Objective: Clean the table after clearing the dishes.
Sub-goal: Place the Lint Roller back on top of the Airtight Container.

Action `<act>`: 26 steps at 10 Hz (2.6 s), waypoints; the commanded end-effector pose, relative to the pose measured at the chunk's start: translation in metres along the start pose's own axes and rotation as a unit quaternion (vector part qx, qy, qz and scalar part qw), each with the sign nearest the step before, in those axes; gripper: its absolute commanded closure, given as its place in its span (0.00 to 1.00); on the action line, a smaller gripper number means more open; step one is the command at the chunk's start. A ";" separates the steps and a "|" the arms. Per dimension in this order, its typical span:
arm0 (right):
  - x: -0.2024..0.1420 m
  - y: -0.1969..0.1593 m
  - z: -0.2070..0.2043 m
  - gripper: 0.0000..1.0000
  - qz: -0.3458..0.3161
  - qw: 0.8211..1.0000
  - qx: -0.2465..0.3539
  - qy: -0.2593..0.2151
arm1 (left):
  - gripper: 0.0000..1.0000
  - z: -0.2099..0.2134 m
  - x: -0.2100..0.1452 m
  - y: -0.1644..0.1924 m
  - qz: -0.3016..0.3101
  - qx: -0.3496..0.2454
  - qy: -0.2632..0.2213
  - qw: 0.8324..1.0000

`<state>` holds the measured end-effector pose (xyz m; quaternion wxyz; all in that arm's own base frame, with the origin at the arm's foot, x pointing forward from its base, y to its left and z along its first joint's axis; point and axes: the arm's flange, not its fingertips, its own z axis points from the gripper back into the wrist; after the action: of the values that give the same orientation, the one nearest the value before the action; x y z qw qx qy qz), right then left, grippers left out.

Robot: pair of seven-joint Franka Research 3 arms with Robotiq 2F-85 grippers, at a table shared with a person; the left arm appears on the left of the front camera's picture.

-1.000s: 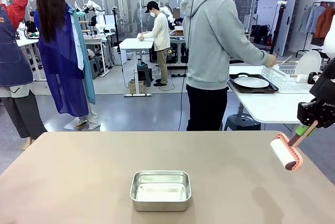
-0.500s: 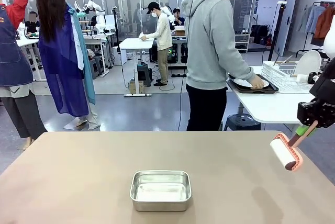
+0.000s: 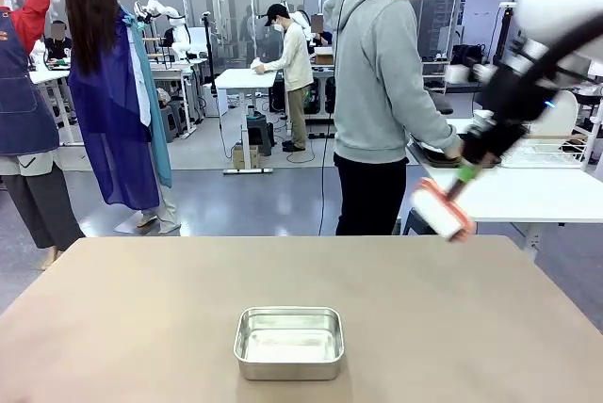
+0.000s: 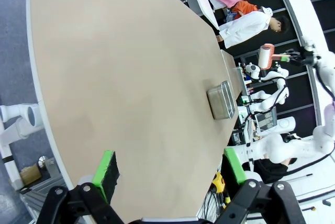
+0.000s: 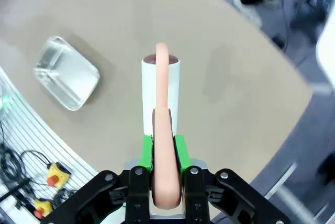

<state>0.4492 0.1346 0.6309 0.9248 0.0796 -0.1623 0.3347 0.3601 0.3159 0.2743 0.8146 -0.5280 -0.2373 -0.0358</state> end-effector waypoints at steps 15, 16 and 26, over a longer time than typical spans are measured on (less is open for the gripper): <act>0.126 0.229 -0.182 0.79 0.376 0.903 0.113 0.173 | 0.00 0.004 -0.001 -0.004 0.002 0.003 0.006 1.000; 0.130 0.236 -0.203 0.79 0.383 0.896 0.127 0.183 | 0.00 0.004 -0.001 -0.004 0.002 0.003 0.006 1.000; 0.136 0.206 -0.261 0.79 0.388 0.872 0.160 0.253 | 0.00 0.004 -0.001 -0.004 0.002 0.003 0.006 1.000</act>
<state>0.4726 0.4382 0.4457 0.7138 0.0776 0.1144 0.6866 0.3600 0.3160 0.2743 0.8147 -0.5279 -0.2373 -0.0357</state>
